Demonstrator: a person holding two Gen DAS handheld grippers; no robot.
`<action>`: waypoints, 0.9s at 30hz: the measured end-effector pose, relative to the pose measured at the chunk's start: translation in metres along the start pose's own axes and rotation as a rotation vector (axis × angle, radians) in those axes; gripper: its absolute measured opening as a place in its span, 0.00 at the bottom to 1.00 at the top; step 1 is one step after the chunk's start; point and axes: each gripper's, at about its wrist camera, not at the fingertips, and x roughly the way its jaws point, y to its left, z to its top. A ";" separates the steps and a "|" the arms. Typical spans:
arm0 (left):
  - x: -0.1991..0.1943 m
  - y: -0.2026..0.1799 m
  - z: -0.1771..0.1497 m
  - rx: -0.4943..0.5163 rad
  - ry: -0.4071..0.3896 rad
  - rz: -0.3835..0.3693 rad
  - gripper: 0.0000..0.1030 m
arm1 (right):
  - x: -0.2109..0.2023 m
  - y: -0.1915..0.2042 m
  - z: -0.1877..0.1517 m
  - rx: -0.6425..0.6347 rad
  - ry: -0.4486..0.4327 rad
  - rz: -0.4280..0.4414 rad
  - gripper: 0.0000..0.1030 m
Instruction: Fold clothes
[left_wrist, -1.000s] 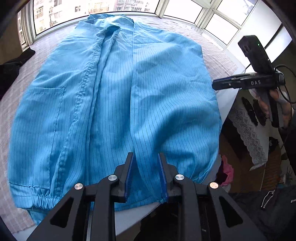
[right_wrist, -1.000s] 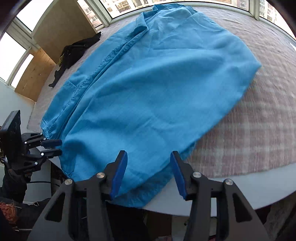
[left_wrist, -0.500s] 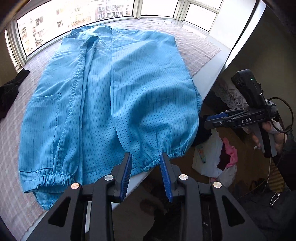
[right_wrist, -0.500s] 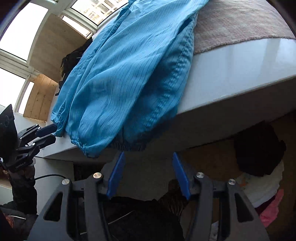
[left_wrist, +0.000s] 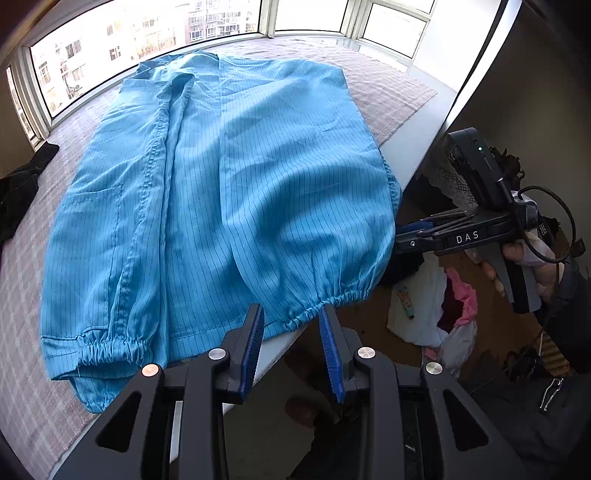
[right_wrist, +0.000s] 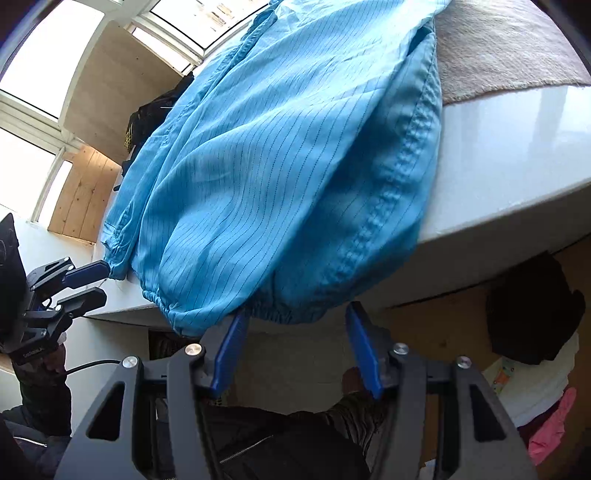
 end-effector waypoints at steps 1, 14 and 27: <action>0.000 0.001 0.001 0.000 -0.002 -0.002 0.29 | 0.001 0.001 0.001 -0.002 0.001 0.003 0.51; 0.022 -0.039 0.017 0.110 -0.032 -0.084 0.29 | -0.038 0.037 0.000 -0.097 -0.070 -0.025 0.10; 0.013 -0.100 0.034 0.298 -0.265 0.059 0.61 | -0.073 0.072 0.023 -0.107 -0.044 0.086 0.10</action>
